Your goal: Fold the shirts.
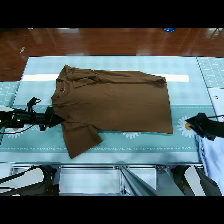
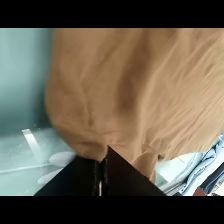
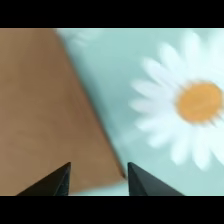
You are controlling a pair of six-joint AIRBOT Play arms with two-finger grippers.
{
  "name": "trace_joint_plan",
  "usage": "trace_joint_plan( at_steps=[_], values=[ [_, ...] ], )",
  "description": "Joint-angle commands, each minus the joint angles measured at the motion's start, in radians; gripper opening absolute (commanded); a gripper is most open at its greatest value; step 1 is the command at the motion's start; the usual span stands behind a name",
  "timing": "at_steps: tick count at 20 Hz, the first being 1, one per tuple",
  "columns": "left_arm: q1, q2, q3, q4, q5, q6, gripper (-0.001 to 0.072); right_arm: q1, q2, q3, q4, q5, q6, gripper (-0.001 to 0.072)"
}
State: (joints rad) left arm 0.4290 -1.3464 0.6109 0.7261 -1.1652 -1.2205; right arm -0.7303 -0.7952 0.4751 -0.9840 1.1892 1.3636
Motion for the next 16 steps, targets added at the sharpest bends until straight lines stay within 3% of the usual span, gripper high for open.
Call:
trace_joint_plan(
  at_steps=[1, 6, 16],
  values=[
    [-0.012, -0.005, 0.014, -0.008, 0.002, 0.009, 0.0021, -0.013, -0.011, -0.072, -0.048, 0.060, 0.039, 0.0412],
    [-0.012, -0.005, 0.014, -0.008, 0.003, 0.017, 0.0021, 0.055, -0.185, -0.096, 0.015, 0.085, -0.023, 0.0412],
    [-0.016, -0.005, 0.014, -0.009, 0.025, 0.016, 0.0021, 0.116, -0.416, -0.086, 0.379, -0.126, -0.165, 0.0392]
  ],
)
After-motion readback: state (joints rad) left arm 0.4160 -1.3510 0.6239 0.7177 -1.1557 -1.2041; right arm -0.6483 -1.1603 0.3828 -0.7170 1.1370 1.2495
